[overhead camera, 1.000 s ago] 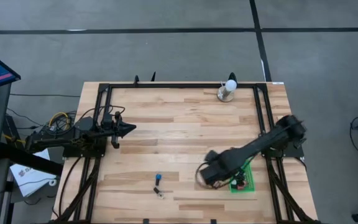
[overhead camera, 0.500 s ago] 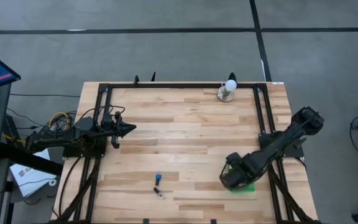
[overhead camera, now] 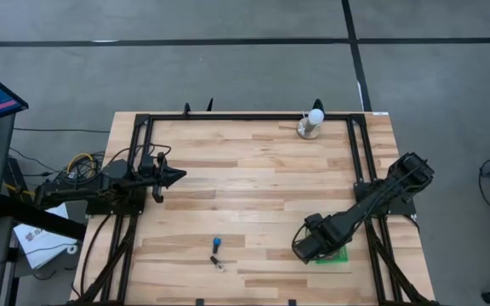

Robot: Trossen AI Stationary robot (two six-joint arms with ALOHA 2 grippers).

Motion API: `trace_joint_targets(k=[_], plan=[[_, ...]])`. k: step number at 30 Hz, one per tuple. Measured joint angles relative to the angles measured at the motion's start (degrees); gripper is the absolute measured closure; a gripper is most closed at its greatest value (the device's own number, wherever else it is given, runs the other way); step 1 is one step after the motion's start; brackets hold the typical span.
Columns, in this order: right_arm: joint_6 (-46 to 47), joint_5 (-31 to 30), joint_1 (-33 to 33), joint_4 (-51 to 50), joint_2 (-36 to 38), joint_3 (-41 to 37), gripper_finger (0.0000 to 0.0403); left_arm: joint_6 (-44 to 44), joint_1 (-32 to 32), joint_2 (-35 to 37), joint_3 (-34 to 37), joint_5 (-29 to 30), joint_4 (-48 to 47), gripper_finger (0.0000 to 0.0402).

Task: Pick & Place Nail Polish
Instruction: Put the white nail polish into the green bin, then put the blue nail polish into the green bin

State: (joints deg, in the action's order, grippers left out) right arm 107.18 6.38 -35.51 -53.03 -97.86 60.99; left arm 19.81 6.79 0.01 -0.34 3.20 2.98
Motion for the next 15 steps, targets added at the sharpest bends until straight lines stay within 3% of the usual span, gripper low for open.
trace_joint_targets(k=[12, 15], plan=[[-3.50, -0.51, -0.08, -1.59, 1.13, 1.29, 0.0273, 0.00, -0.02, 0.00, 0.00, 0.00, 0.00, 0.0399], [-6.62, -4.14, 0.41, -3.84, 3.36, 4.13, 0.0264, 0.00, -0.02, 0.00, 0.00, 0.00, 0.00, 0.0399]])
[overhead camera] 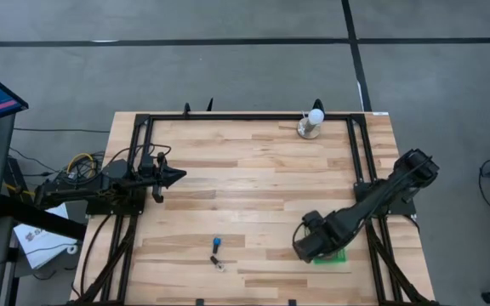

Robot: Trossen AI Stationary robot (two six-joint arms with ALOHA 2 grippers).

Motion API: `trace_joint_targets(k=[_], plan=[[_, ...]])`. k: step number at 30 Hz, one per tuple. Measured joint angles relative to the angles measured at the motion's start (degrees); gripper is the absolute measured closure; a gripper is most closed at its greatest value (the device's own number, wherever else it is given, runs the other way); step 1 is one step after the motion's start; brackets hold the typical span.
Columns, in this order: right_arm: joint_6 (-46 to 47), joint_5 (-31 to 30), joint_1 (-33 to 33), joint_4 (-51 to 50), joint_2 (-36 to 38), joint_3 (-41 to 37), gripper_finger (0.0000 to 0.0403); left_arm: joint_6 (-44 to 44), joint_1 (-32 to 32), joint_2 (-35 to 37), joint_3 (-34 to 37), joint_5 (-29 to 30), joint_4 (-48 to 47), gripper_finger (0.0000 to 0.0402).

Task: Pick & Place Nail Polish
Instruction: Put the blue nail polish into the green bin

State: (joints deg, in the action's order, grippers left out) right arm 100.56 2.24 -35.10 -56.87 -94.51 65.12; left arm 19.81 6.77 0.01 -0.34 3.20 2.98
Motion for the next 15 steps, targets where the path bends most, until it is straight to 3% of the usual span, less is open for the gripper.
trace_joint_targets(k=[6, 15], plan=[[-14.85, -9.57, 4.51, 2.52, 2.13, 7.93, 0.0261, 0.00, 0.02, 0.00, 0.00, 0.00, -0.02, 0.0399], [-54.46, -8.26, 15.39, 18.66, -6.60, 16.35, 0.0260, 0.00, 0.02, 0.00, -0.01, 0.00, -0.01, 0.0399]])
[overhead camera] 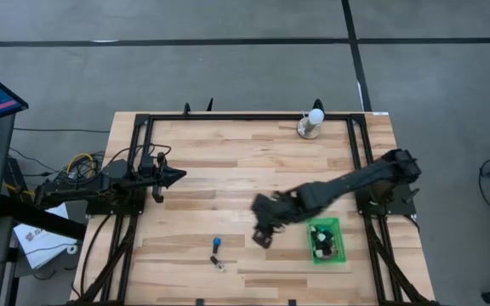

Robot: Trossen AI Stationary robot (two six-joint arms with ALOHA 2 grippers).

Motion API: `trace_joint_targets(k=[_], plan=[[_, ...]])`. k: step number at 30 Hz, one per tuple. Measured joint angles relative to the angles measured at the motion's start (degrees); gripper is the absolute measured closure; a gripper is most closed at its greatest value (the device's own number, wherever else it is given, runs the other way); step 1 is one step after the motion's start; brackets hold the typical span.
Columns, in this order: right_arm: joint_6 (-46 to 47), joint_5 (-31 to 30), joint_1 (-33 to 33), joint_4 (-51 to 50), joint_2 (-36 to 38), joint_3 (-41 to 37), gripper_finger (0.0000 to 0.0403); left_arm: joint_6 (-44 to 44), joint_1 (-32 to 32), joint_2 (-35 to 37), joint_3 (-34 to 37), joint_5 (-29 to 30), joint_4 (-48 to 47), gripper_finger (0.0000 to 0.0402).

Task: Pick & Place Nail Polish
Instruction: Put the blue nail polish into the green bin

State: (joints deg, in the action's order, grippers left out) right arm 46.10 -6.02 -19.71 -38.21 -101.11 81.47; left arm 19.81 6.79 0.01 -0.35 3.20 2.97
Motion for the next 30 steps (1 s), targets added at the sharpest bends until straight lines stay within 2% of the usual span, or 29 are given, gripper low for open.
trace_joint_targets(k=[2, 6, 11, 15, 19, 25, 30], plan=[[-8.93, 1.33, 1.62, 3.93, -3.18, 2.83, 0.0251, -0.01, -0.01, 0.00, 0.01, 0.00, 0.01, 0.0399], [-25.47, 2.85, 3.82, 5.61, -10.17, 10.17, 0.0224, 0.00, -0.02, -0.01, 0.01, 0.00, 0.00, 0.0399], [-38.83, 6.30, 6.39, 5.42, -19.30, 21.66, 0.0182, 0.00, 0.00, 0.00, 0.01, 0.00, -0.04, 0.0399], [-45.60, 11.40, 7.99, 5.13, -26.36, 30.11, 0.0163, -0.01, -0.01, 0.00, 0.01, 0.00, -0.04, 0.0399], [-51.65, 16.10, 8.75, 3.50, -32.41, 37.60, 0.0164, 0.00, -0.01, 0.00, 0.01, 0.00, -0.02, 0.0399], [-56.88, 17.41, 9.04, 0.16, -39.38, 45.65, 0.0170, 0.00, 0.00, 0.00, 0.01, 0.00, 0.00, 0.0399], [-57.24, 18.96, 9.01, -0.18, -42.96, 48.12, 0.0170, 0.00, -0.01, 0.00, 0.01, 0.00, -0.01, 0.0399]])
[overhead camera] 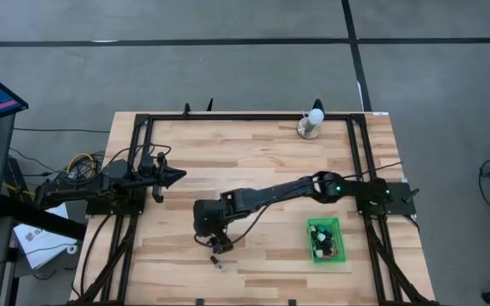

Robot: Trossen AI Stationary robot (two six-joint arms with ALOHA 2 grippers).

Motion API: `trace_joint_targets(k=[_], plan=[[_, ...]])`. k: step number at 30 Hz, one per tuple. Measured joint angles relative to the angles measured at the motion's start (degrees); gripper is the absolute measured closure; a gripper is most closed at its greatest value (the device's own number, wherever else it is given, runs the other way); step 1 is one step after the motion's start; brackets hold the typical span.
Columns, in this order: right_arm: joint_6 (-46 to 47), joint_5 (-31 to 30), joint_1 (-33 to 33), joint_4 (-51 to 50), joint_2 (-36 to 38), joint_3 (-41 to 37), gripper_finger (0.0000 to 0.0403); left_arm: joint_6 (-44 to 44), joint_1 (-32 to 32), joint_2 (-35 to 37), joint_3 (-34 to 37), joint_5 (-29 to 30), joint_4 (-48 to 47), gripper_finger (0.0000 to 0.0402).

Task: Pick & Place Nail Polish
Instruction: Put the blue nail polish into the green bin

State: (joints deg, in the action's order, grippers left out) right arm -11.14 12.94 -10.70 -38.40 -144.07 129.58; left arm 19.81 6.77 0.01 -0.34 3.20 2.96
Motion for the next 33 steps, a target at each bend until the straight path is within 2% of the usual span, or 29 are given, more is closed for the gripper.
trace_joint_targets(k=[10, 19, 33], plan=[[-0.47, 2.23, -0.21, -3.01, -2.57, 0.10, 0.0171, 0.00, 0.00, 0.00, -0.01, 0.00, 0.01, 0.0399], [-8.39, 2.27, -0.92, -9.57, -2.54, 0.10, 0.0171, 0.00, 0.01, 0.00, 0.00, 0.00, 0.01, 0.0399], [-13.40, 2.12, -0.96, -6.68, -2.52, -0.55, 0.0171, 0.00, 0.01, 0.00, 0.00, 0.00, 0.00, 0.0399]])
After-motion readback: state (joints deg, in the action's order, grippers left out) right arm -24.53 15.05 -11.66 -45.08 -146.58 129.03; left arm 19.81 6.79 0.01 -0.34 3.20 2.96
